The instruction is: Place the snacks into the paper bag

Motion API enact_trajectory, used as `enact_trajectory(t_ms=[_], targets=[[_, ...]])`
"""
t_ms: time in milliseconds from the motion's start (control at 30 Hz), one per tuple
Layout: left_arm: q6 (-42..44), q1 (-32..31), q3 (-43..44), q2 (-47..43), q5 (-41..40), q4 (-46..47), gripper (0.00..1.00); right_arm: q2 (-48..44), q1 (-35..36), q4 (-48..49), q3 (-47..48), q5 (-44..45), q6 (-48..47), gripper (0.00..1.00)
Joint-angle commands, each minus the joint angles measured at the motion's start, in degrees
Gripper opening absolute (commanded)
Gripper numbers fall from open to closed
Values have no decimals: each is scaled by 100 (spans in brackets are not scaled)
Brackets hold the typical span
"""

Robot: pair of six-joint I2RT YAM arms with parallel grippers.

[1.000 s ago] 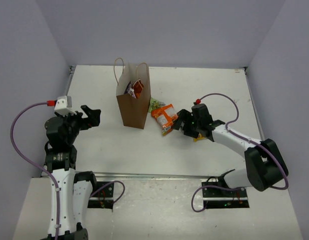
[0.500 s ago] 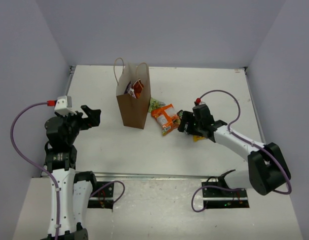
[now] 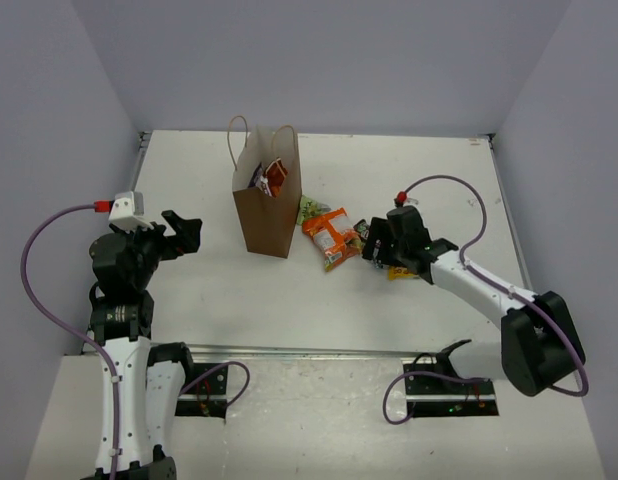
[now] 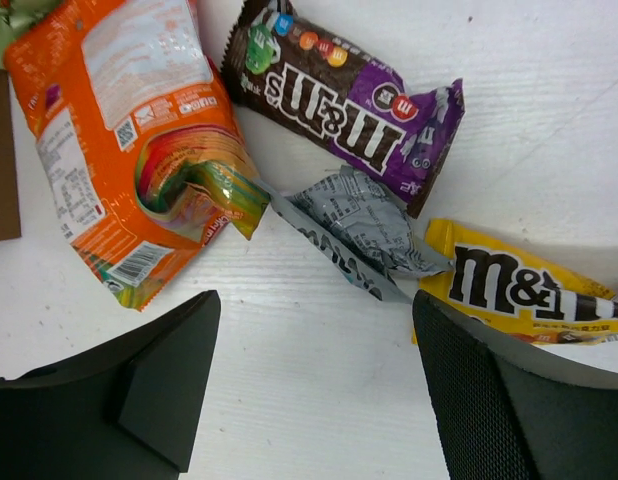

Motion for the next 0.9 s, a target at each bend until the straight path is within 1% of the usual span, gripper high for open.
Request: enact_trajectory(t_ms=[0,100,200,233,333,400,433,467,500,533,633,667,700,767,800,833,867], targets=[[98,26,-39,5,65,188,100,-422,4,-9,-40,402,-25,80],[98,26,-39,-4,65,188,100,-423,-13,-18,-23,578,-60,80],[98,35,-39,-4,65,188,100,-10,-31,-44,153,359,-34,80],[98,26,-39,-12,57,188,100,243,-31,-53,206,324,-16,80],[98,26,-39,-21,48,188,100,631,-31,-36,364,297,63,80],[98,35,-39,-21,48,197,100,983,-31,-27,487,228,115,75],[98,35,-39,-21,48,188,100,1080,-31,-18,514,157,125,69],[98,35,-39,-21,48,188,100,1211,-31,-9,557,78,125,33],[98,26,-39,-21,48,197,100,1247,-31,0,566,-27,168,8],[98,26,-30,-21,39,188,100,1274,-40,-18,575,-54,177,0],[98,26,-39,-21,39,188,100,968,-31,-1,488,-160,204,0],[98,26,-39,-21,39,197,100,749,-31,52,279,-203,221,0],[98,26,-39,-13,39,188,100,216,-22,96,181,-282,265,0],[98,26,-39,-13,48,188,100,-323,30,18,75,-571,300,0],[98,26,-39,-13,48,188,100,-813,83,-96,92,-669,309,0],[98,26,-39,-4,57,188,100,-1009,135,-175,240,-678,309,0],[89,26,-39,-12,57,188,100,-1159,292,-263,354,-957,318,0]])
